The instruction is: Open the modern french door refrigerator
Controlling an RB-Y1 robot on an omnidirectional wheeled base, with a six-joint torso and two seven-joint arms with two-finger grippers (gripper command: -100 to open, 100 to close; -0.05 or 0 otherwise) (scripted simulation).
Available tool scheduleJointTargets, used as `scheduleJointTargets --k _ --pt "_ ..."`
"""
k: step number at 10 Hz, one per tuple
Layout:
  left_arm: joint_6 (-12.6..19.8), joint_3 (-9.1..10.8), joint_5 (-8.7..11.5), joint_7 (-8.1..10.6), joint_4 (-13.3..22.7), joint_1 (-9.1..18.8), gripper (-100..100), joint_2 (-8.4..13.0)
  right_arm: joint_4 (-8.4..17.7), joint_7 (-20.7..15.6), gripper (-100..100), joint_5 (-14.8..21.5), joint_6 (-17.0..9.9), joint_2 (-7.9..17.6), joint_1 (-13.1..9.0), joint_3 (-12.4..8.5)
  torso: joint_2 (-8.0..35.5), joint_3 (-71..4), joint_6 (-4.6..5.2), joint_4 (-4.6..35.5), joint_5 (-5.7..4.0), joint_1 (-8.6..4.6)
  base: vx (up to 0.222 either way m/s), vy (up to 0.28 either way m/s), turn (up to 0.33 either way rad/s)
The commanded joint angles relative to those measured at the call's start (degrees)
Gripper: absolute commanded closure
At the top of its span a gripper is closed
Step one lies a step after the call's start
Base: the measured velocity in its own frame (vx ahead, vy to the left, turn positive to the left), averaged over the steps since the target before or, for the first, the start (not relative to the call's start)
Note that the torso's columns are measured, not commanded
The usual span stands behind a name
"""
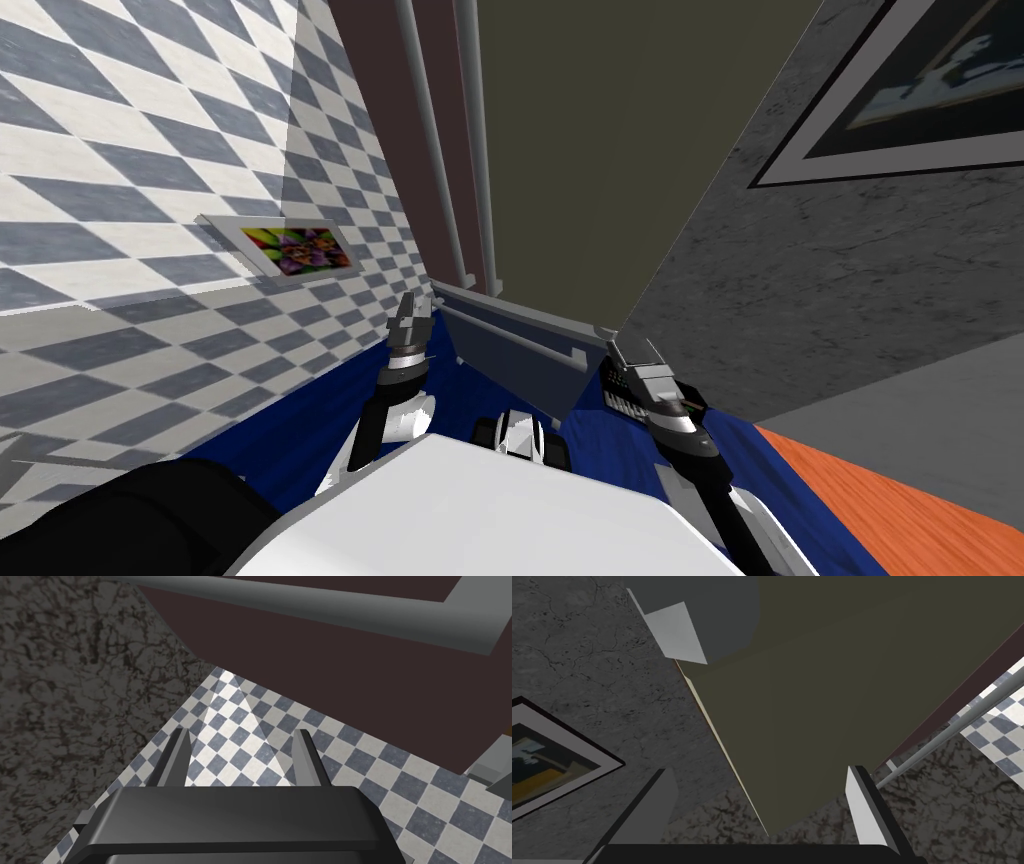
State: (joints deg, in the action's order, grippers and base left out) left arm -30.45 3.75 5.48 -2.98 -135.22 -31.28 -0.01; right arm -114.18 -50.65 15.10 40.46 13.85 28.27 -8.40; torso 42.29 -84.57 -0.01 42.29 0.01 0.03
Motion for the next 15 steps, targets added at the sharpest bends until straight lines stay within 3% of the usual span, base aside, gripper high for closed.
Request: scheduleJointTargets --k 1,2,4,5,6,9,11,12,15 --pt "0.0 0.00 0.0 0.00 0.0 0.0 0 0.0 1.7 -4.4 -100 1.7 0.9 0.2 -0.1 -0.8 0.0 0.0 0.02 0.0 0.00 0.01 0.039 0.046 -0.058" --pt "0.0 0.00 0.0 0.00 0.0 0.0 0 0.0 3.4 -6.1 -100 3.2 1.7 0.2 -0.3 -1.4 0.0 0.0 -0.01 0.0 -0.01 -0.01 0.046 0.061 -0.097" --pt "0.0 0.00 0.0 0.00 0.0 0.0 0 0.0 3.4 -8.3 -100 3.2 1.7 0.2 -0.3 -1.4 0.0 0.0 0.00 0.0 0.00 -0.01 0.034 0.040 -0.039" --pt "0.0 0.00 0.0 0.00 0.0 0.0 0 0.0 5.1 -10.5 -100 4.7 2.5 0.2 -0.6 -2.1 0.0 0.0 0.00 0.0 -0.03 -0.13 0.031 0.033 -0.123" --pt "0.0 0.00 0.0 0.00 0.0 0.0 0 0.0 5.1 -12.0 -100 4.7 2.5 0.2 -0.6 -2.1 0.0 0.0 0.03 0.0 -0.04 -0.08 0.032 0.036 -0.069" --pt "0.0 0.00 0.0 0.00 0.0 0.0 0 0.0 8.6 -16.9 -100 7.7 4.0 0.0 -1.0 -3.4 0.0 0.0 -0.01 0.0 0.00 0.00 0.043 0.048 -0.097" --pt "0.0 0.00 0.0 0.00 0.0 0.0 0 0.0 8.6 -19.1 -100 7.7 4.0 0.0 -1.0 -3.4 0.0 0.0 -0.01 0.0 0.00 -0.01 0.022 0.040 -0.018" --pt "0.0 0.00 0.0 0.00 0.0 0.0 0 0.0 10.4 -21.3 -100 9.2 4.7 -0.3 -1.3 -4.1 0.1 0.0 0.00 0.0 -0.03 -0.12 0.027 0.040 -0.090" --pt "0.0 0.00 0.0 0.00 0.0 0.0 0 0.0 12.1 -26.1 -100 10.6 5.5 -0.6 -1.5 -4.7 0.0 0.0 0.02 0.0 -0.01 -0.02 0.034 0.042 -0.087"
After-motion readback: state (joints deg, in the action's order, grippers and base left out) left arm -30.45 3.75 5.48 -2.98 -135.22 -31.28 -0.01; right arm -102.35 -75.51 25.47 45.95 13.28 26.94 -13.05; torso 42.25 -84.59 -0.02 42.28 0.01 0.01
